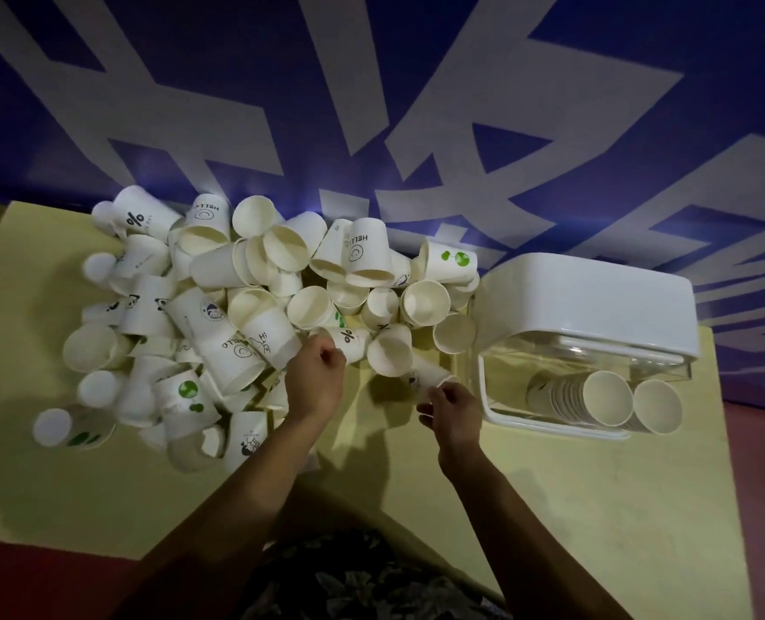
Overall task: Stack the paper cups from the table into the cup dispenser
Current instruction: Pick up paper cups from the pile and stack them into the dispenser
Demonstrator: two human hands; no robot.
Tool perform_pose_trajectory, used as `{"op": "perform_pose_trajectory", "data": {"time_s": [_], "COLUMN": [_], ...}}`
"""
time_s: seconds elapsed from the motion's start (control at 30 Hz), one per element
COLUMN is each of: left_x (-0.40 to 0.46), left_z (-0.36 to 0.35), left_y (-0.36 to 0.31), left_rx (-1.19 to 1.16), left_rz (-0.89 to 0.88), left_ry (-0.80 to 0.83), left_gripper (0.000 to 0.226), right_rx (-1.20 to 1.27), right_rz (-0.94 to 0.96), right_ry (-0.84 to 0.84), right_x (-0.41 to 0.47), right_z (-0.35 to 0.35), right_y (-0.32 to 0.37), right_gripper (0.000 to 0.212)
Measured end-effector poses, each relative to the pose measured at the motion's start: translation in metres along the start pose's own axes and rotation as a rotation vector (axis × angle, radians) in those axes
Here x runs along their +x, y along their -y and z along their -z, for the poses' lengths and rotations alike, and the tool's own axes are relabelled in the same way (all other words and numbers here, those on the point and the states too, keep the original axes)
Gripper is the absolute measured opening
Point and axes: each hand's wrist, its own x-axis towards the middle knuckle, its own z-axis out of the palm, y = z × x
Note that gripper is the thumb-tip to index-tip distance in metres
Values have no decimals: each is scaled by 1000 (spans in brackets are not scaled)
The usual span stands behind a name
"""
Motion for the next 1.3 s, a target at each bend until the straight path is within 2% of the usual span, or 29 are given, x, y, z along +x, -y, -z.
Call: {"op": "perform_pose_trajectory", "data": {"time_s": [0.13, 0.3, 0.43, 0.67, 0.87, 1.03, 1.17, 1.3], "left_x": [-21, -50, -74, -123, -159, -187, -195, -199], "left_z": [9, 10, 2, -33, -73, -113, -143, -168], "left_y": [-6, -26, -53, -106, -148, -181, -190, -190], "left_rx": [56, 35, 24, -19, -25, 50, 143, 288], "left_rz": [-228, -389, -535, -688, -815, -960, -975, -876], "left_ry": [-108, -116, -84, -25, 132, 214, 271, 288], "left_gripper": [2, 7, 9, 7, 5, 12, 13, 14], "right_rx": [-326, -458, -425, -358, -353, -523, -593, -667], "right_rz": [302, 563, 733, 909, 1054, 1063, 1069, 1064], "right_ry": [-83, -137, -146, -238, -415, -528, -501, -383], "right_x": [-10, -27, -34, -44, -41, -22, -6, 11], "right_z": [21, 52, 88, 162, 232, 289, 317, 329], "right_y": [-1, 3, 4, 23, 37, 38, 39, 37], "right_gripper": [8, 7, 8, 14, 12, 17, 13, 12]}}
